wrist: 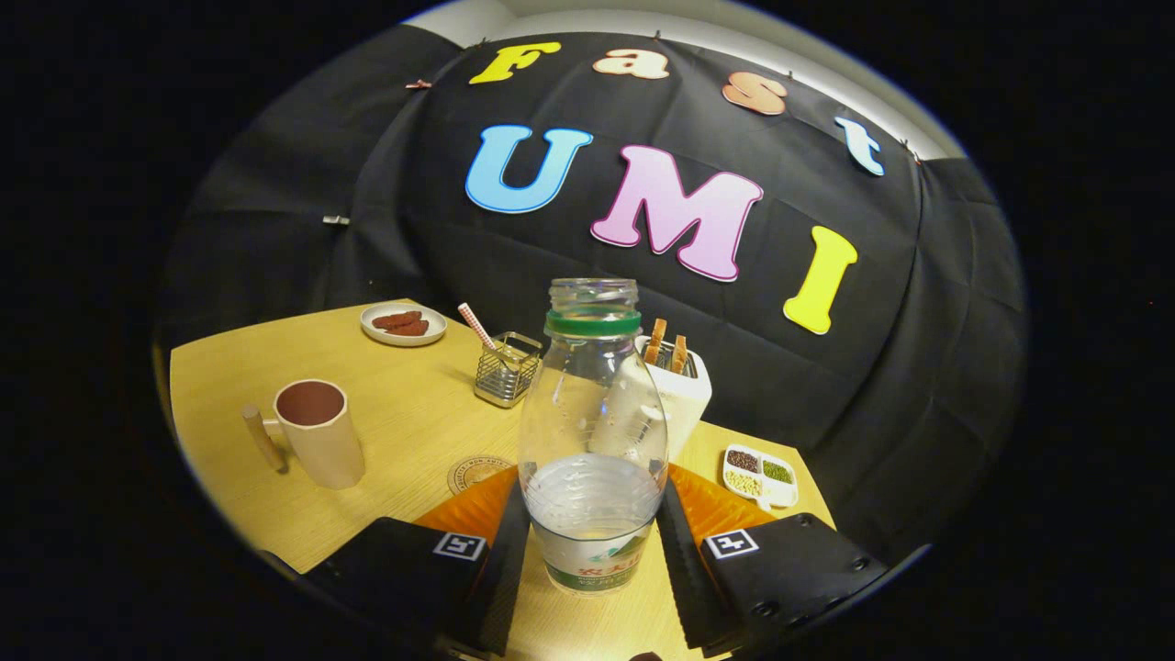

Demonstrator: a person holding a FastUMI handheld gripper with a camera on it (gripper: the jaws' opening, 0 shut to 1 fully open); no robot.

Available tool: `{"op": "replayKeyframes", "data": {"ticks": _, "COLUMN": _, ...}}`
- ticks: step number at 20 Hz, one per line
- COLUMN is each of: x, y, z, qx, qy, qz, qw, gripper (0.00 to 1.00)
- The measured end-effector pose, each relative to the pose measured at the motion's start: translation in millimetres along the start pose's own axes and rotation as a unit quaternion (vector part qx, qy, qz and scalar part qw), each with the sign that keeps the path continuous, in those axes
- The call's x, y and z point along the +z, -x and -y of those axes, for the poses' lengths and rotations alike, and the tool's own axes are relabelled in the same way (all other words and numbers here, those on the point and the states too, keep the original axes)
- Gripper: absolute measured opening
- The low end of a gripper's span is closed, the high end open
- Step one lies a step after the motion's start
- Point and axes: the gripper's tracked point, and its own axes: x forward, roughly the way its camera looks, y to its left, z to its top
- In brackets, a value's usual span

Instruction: Take the bottle from table, then pour the juice into the cup, finally place the bottle on the coaster

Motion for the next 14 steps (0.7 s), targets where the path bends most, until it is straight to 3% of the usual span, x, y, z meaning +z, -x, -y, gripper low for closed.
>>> {"op": "replayKeyframes", "data": {"ticks": 7, "x": 30.4, "y": 7.5, "z": -18.3, "qx": -0.006, "qy": 0.090, "qz": 0.001, "qw": 0.996, "gripper": 0.71}}
{"op": "replayKeyframes", "data": {"ticks": 14, "x": 52.4, "y": 2.9, "z": -55.2, "qx": 0.002, "qy": 0.197, "qz": 0.018, "qw": 0.980, "gripper": 0.71}}
